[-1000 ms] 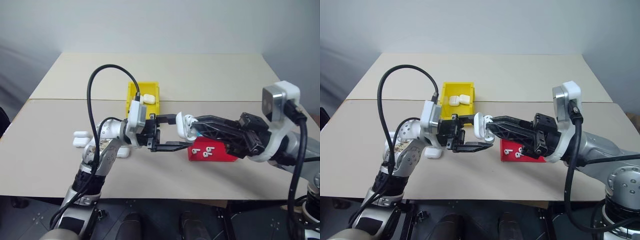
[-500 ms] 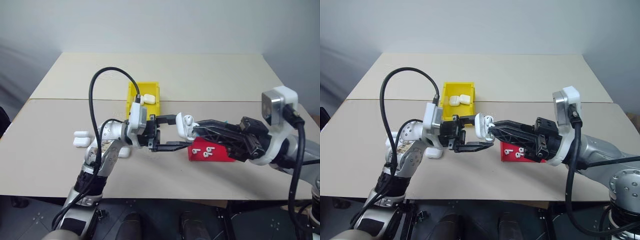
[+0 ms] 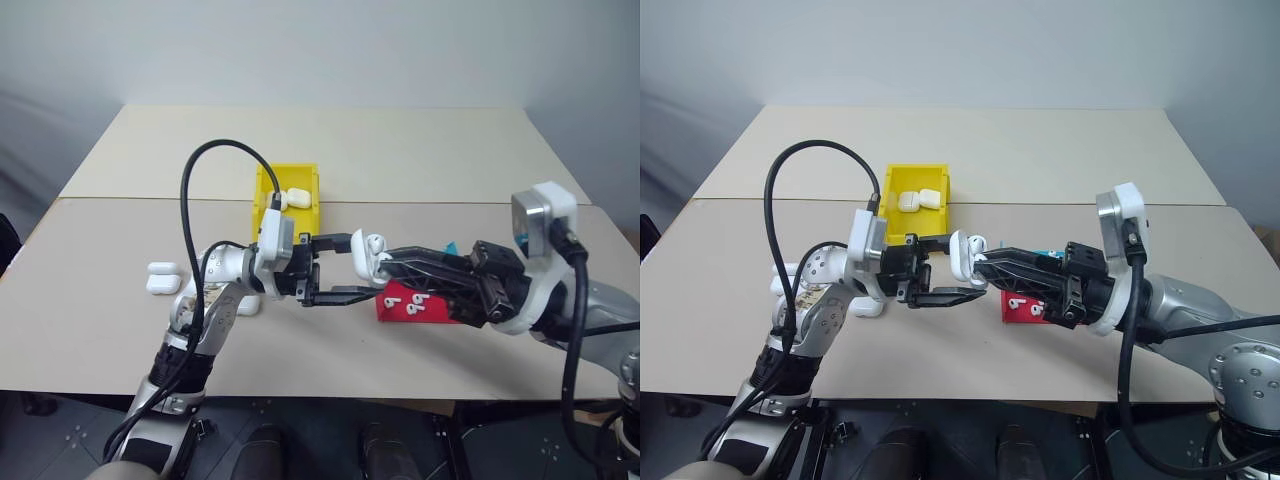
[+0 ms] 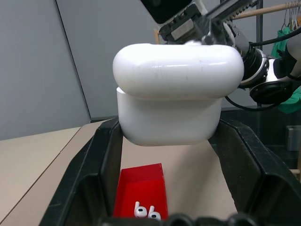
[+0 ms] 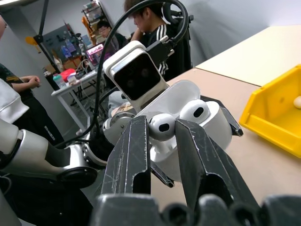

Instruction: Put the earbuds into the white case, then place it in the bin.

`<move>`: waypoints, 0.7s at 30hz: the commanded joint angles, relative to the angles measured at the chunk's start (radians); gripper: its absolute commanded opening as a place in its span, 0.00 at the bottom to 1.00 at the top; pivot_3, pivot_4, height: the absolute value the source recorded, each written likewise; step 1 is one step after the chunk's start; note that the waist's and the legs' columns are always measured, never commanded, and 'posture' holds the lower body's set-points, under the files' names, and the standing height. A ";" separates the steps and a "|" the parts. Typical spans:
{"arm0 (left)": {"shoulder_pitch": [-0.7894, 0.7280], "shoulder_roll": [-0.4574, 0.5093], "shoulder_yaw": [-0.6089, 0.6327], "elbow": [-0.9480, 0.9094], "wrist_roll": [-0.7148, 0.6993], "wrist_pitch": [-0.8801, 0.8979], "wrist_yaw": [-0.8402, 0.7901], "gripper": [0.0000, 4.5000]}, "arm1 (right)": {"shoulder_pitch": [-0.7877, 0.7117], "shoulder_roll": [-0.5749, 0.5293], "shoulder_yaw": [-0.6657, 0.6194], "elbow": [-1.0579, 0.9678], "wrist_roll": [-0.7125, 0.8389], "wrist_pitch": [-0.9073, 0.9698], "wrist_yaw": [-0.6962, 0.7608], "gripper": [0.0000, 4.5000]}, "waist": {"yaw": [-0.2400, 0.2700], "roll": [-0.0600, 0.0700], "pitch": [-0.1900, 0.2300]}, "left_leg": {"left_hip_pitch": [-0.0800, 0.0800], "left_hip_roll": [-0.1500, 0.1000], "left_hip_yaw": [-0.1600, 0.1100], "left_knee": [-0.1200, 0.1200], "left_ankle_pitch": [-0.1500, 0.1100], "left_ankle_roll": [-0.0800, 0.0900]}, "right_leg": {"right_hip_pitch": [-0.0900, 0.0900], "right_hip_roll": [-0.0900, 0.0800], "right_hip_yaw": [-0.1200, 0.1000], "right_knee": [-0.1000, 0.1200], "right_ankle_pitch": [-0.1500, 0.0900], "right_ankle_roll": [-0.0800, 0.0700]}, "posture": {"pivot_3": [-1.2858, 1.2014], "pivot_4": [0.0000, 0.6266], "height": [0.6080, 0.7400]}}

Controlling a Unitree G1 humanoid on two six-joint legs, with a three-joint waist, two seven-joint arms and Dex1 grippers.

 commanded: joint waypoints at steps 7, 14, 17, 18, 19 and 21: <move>-0.009 -0.002 0.023 -0.015 -0.004 -0.037 0.006 0.60 | 0.012 -0.010 0.014 -0.052 -0.072 -0.042 0.050 0.14 | 0.000 0.000 0.000 | 0.000 0.000 0.000 0.000 0.000 0.000 | 0.000 0.000 0.000 0.000 0.000 0.000 | 0.52 0.24 1.00; -0.005 -0.005 0.021 -0.010 -0.001 -0.041 0.012 0.60 | 0.003 -0.021 0.029 -0.072 -0.117 -0.060 0.070 0.42 | 0.000 0.000 0.000 | 0.000 0.000 0.000 0.000 0.000 0.000 | 0.000 0.000 0.000 0.000 0.000 0.000 | 0.52 0.24 1.00; -0.003 -0.005 0.020 -0.003 0.004 -0.046 0.013 0.60 | 0.008 -0.029 0.025 -0.066 -0.114 -0.056 0.077 0.42 | 0.000 0.000 0.000 | 0.000 0.000 0.000 0.000 0.000 0.000 | 0.000 0.000 0.000 0.000 0.000 0.000 | 0.52 0.24 1.00; -0.002 -0.005 0.020 -0.002 0.005 -0.046 0.013 0.60 | 0.011 -0.033 0.022 -0.064 -0.112 -0.054 0.079 0.42 | 0.000 0.000 0.000 | 0.000 0.000 0.000 0.000 0.000 0.000 | 0.000 0.000 0.000 0.000 0.000 0.000 | 0.52 0.24 1.00; -0.002 -0.006 0.020 -0.001 0.005 -0.047 0.014 0.60 | 0.016 -0.038 0.012 -0.062 -0.111 -0.055 0.088 0.42 | 0.000 0.000 0.000 | 0.000 0.000 0.000 0.000 0.000 0.000 | 0.000 0.000 0.000 0.000 0.000 0.000 | 0.52 0.24 1.00; -0.003 -0.006 0.021 0.000 0.005 -0.047 0.015 0.60 | 0.031 -0.051 -0.012 -0.059 -0.114 -0.061 0.108 0.42 | 0.000 0.000 0.000 | 0.000 0.000 0.000 0.000 0.000 0.000 | 0.000 0.000 0.000 0.000 0.000 0.000 | 0.52 0.24 1.00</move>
